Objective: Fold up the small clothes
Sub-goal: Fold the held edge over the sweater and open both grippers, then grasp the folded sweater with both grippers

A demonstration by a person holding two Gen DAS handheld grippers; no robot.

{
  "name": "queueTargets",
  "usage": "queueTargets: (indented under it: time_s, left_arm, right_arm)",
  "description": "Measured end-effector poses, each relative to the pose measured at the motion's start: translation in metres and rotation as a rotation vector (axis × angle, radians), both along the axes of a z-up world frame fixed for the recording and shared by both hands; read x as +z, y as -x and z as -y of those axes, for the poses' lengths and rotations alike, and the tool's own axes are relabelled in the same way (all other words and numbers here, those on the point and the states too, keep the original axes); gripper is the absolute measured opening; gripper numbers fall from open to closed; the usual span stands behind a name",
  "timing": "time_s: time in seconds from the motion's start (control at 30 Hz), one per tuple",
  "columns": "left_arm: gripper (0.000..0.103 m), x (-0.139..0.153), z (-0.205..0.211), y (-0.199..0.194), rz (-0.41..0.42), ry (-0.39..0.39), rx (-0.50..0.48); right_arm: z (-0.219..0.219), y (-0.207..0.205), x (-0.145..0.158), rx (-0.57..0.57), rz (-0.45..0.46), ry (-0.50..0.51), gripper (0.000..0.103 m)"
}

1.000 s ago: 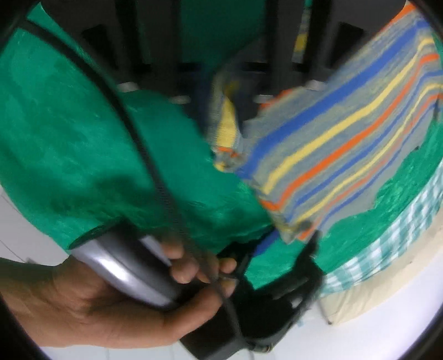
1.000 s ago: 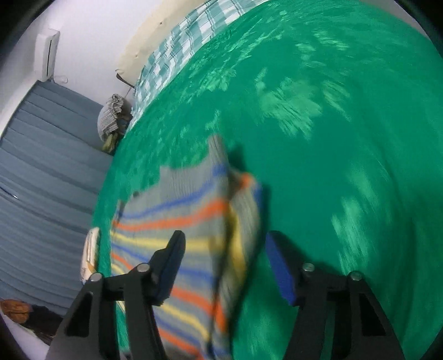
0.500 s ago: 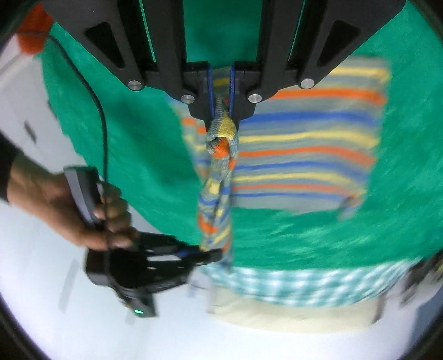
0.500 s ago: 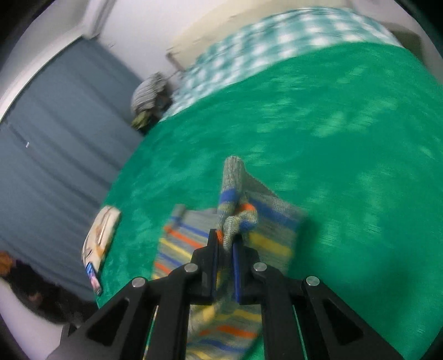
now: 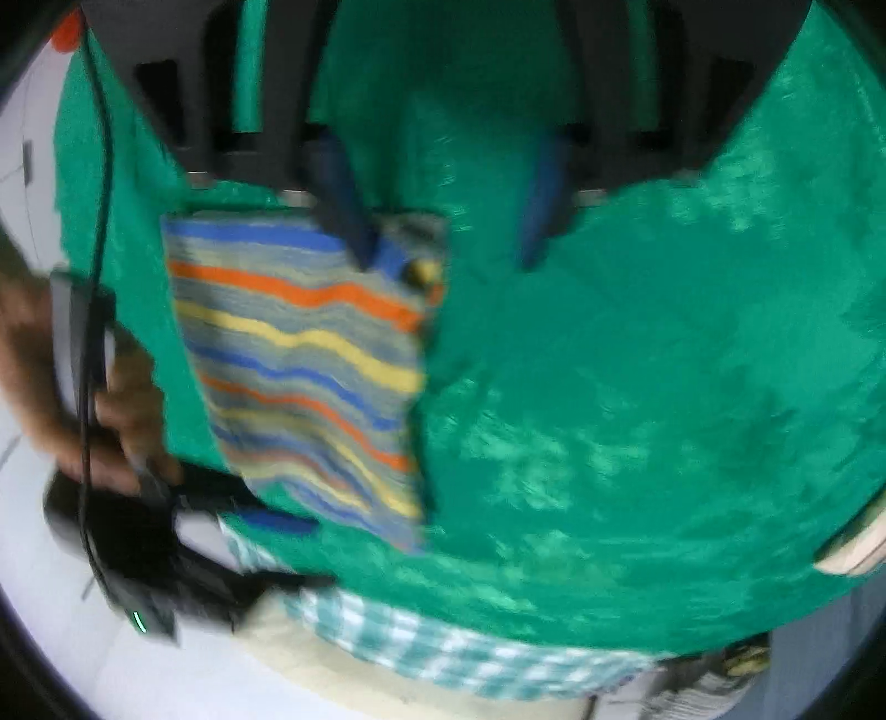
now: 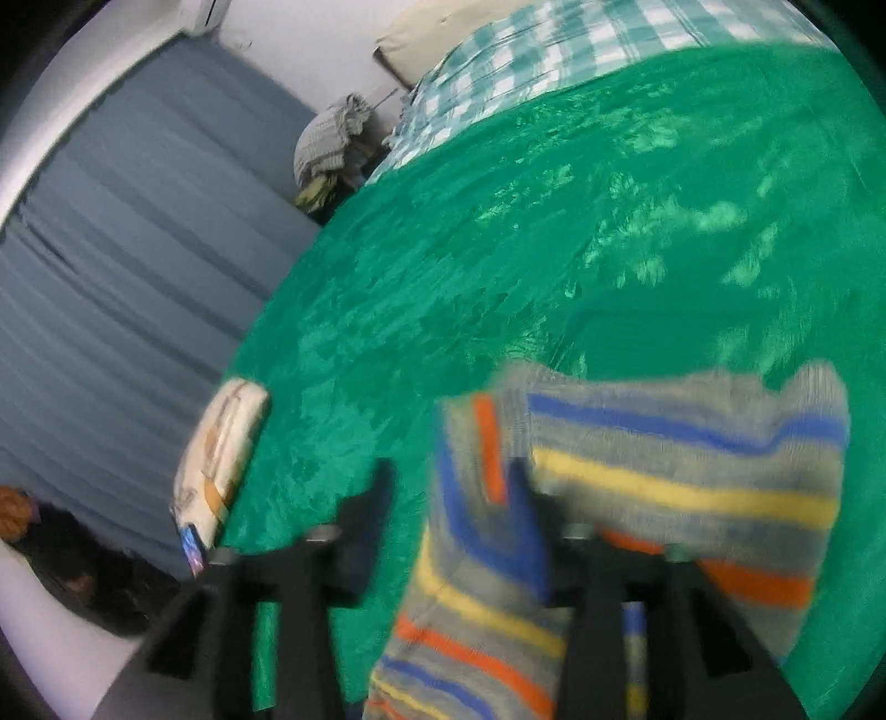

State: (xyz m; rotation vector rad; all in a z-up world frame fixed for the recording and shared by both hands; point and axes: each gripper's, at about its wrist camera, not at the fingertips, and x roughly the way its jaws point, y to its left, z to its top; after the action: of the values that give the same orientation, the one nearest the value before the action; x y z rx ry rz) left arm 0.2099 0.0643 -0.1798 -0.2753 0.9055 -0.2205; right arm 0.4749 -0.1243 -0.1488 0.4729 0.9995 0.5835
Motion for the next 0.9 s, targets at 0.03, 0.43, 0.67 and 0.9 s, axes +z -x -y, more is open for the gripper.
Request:
queueTargets:
  time_s: [0.03, 0.43, 0.67, 0.9]
  left_arm:
    - [0.070, 0.005, -0.004, 0.004, 0.023, 0.010, 0.006]
    - [0.073, -0.014, 0.021, -0.039, -0.091, -0.145, 0.004]
    - [0.082, 0.015, 0.000, 0.023, -0.048, -0.156, -0.017]
    - [0.093, -0.003, 0.017, 0.062, -0.051, -0.149, -0.050]
  right_arm:
    - [0.004, 0.007, 0.003, 0.000, 0.016, -0.001, 0.048]
    - [0.033, 0.164, -0.037, 0.168, 0.109, 0.470, 0.047]
    - [0.077, 0.241, -0.035, -0.006, 0.075, 0.497, 0.059]
    - [0.079, 0.299, -0.048, -0.179, 0.019, 0.658, 0.100]
